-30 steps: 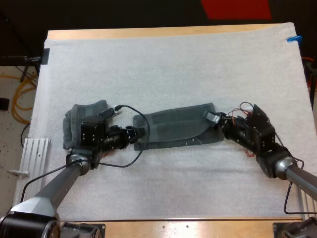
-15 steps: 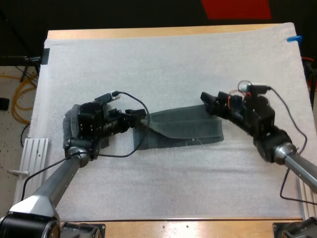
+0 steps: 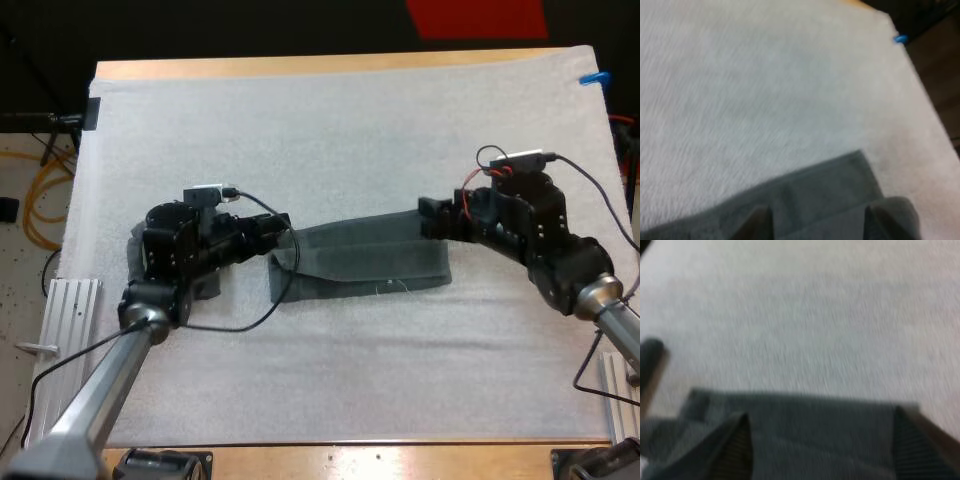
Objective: Pick towel from pile fold and stack
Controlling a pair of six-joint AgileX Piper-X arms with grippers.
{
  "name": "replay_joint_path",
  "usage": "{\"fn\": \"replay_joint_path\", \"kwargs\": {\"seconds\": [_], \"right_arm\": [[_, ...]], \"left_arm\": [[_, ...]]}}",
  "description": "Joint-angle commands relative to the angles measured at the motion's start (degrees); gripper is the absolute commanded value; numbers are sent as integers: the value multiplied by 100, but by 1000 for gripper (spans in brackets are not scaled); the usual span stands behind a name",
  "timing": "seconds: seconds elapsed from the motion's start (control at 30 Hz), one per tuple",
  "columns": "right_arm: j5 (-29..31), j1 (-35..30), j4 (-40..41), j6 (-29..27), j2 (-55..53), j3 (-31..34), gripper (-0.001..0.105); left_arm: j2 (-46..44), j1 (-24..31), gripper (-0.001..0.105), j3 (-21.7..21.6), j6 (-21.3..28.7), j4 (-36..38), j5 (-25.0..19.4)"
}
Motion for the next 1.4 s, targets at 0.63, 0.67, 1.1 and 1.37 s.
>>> {"fn": "replay_joint_path", "kwargs": {"seconds": [0.63,0.67,1.1,1.37], "right_arm": [[-487,56,3251,-390,-404,-1281,0],[-490,122,3307,-390,-404,-1306,0],[-504,1125,3376,-233,778,-1480,0],[-649,1135,3893,-243,2213,-2473,0]], "left_arm": [[-3254,-2,66,-804,2341,4773,-1180],[-3311,-2,66,-838,2341,4975,-1213],[-3434,-2,66,-856,2487,6223,-1232],[-3434,-2,66,-856,2487,6222,-1211]]}}
